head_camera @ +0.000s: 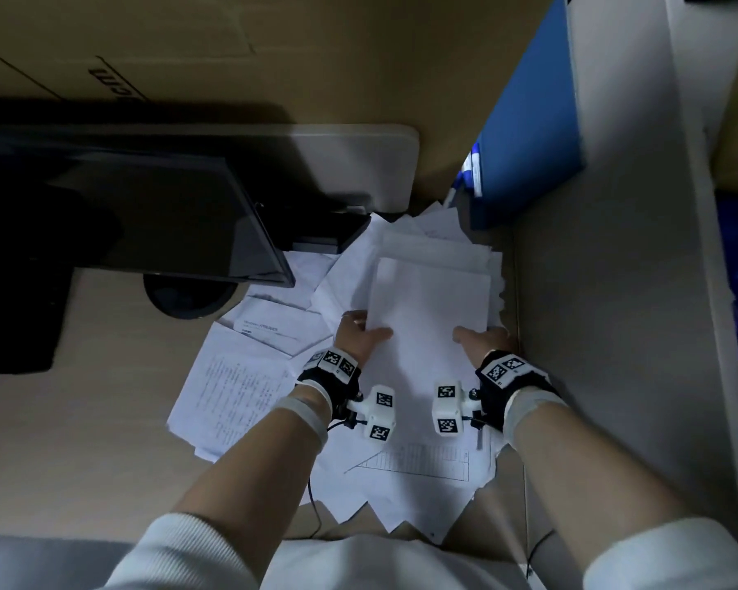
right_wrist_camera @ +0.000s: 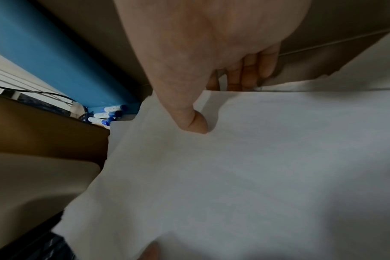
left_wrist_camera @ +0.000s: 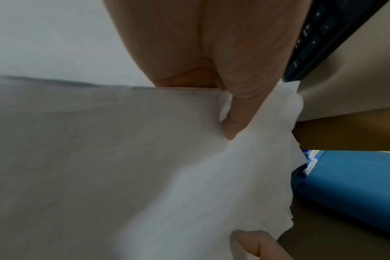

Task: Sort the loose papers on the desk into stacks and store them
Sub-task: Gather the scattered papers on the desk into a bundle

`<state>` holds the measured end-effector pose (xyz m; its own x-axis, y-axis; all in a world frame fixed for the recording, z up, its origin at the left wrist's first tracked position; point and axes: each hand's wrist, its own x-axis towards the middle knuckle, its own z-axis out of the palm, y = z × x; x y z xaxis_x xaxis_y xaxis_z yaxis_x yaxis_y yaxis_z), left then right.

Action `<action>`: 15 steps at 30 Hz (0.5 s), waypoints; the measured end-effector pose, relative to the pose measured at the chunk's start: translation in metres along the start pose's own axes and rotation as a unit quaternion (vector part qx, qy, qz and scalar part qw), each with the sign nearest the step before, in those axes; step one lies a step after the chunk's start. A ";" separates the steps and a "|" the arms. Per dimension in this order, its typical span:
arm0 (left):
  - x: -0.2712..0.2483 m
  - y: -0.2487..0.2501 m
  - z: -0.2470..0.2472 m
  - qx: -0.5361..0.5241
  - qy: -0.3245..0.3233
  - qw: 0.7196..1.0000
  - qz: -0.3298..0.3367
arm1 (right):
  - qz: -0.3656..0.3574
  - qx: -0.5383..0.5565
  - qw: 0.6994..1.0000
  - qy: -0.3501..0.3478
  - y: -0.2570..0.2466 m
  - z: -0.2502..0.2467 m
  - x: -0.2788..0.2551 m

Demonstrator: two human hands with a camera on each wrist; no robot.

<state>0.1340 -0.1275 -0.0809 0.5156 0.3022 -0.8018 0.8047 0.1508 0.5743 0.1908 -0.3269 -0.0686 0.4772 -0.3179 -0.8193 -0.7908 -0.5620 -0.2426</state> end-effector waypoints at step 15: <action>-0.010 -0.046 -0.062 0.046 0.048 0.997 -0.039 | -0.149 0.020 0.983 -0.104 0.002 0.045 -0.025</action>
<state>0.0739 -0.0791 -0.0890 0.4223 0.3829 -0.8216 0.8674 0.0925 0.4890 0.1599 -0.2854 -0.0716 0.6048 0.0208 -0.7961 -0.6441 -0.5751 -0.5043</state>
